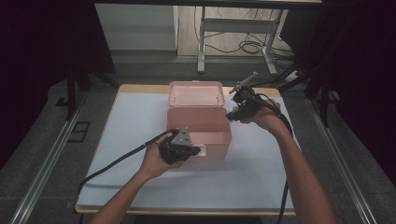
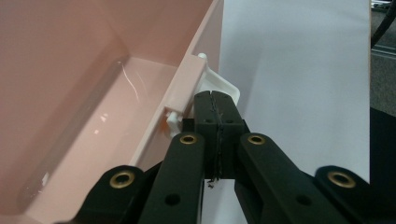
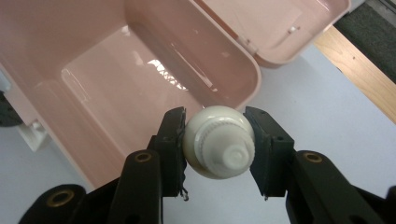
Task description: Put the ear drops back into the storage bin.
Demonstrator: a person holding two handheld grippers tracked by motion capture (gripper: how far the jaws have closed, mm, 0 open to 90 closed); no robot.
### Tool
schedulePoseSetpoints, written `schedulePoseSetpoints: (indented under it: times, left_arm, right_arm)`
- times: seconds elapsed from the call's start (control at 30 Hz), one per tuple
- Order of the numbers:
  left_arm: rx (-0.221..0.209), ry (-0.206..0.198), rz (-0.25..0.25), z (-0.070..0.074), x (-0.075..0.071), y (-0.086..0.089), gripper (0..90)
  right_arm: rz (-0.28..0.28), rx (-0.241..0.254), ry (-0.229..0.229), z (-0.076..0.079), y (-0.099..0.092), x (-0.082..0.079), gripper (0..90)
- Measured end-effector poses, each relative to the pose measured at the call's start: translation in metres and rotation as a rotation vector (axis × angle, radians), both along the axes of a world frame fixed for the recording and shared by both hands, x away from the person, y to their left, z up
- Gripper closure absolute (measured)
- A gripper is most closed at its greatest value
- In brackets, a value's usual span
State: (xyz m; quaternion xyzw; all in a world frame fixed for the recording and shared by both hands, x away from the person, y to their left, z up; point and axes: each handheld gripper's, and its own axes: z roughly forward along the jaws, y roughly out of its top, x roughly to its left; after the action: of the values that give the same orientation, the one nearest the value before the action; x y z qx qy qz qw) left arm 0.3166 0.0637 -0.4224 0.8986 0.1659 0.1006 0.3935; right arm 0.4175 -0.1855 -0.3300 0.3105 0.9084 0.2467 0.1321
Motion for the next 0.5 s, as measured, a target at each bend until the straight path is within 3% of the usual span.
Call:
schedulePoseSetpoints:
  times: [0.5]
  left_arm:
    - [0.009, -0.003, -0.010, 0.000, 0.001, 0.001, 90.0]
  right_arm:
    - [0.022, -0.002, 0.014, -0.008, 0.022, 0.011, 60.0]
